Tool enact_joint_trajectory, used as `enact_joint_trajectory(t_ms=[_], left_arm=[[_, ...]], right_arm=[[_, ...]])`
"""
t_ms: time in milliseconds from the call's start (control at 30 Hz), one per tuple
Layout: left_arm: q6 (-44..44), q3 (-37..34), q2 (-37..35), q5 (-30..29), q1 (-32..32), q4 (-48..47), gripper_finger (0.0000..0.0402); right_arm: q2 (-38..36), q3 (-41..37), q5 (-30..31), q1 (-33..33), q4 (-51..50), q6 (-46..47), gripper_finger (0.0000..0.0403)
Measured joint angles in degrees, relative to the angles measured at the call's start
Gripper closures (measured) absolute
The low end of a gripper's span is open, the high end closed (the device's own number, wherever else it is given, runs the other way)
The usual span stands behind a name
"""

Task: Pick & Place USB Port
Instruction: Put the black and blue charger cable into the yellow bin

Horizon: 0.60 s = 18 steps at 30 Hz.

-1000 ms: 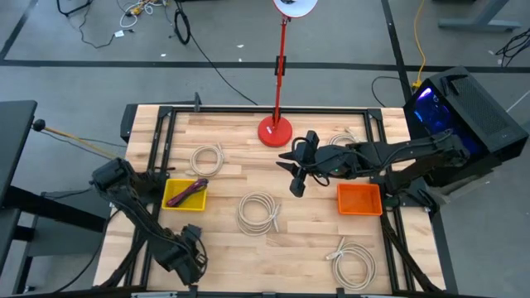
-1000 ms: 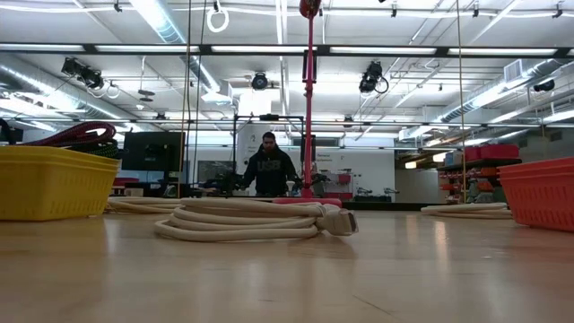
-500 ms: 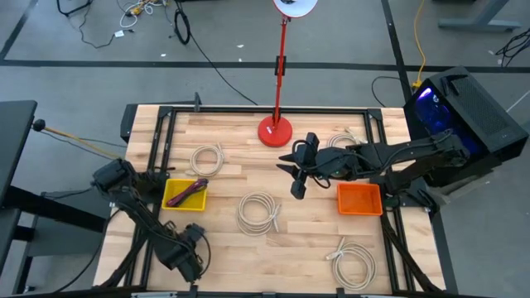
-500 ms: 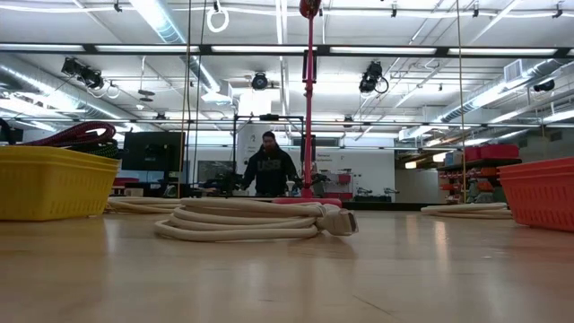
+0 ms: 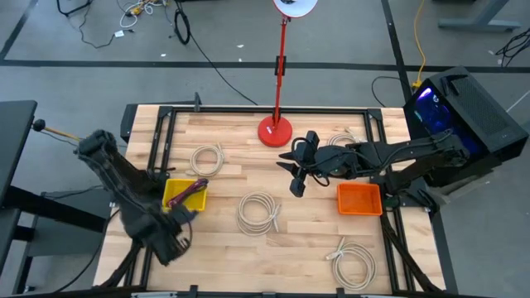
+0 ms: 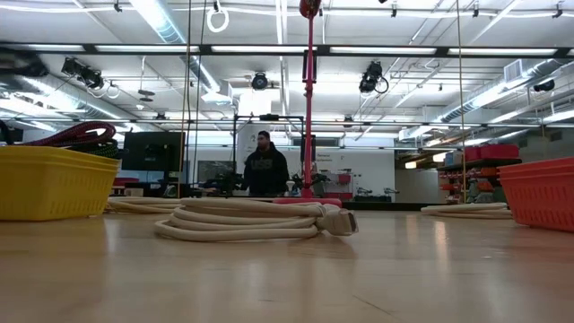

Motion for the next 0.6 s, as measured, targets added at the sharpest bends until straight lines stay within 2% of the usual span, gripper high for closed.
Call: enact_joint_trajectory(t_ms=[100,167,267,333,433,600], left_arm=[[4.6,3.26,-2.99,-4.96,-0.02,-8.93,0.0377],[9.81,4.13,-4.65,-9.3,0.0,-11.35,0.0377],[21.35,3.81,-6.44,-16.5,-0.41,-10.75,0.0377],[25.01,3.08,-7.52,-19.81,-0.46,-10.52,0.0377],[26.04,1.55,-8.63,-21.73,0.36,-10.58,0.0377],[20.38,-3.12,-12.39,-25.43,0.39,-10.46,0.0377]], right_arm=[[0.0,0.0,0.0,-0.46,0.0,0.01,0.0298],[0.0,0.0,0.01,-0.66,0.02,0.0,0.0298],[0.0,0.0,0.0,-0.81,0.07,0.0,0.0298],[0.0,0.02,0.0,-0.81,0.07,0.0,0.0298],[0.0,0.02,-0.02,-0.81,0.09,0.0,0.0298],[0.0,0.02,-0.12,-0.81,0.11,0.09,0.0298]])
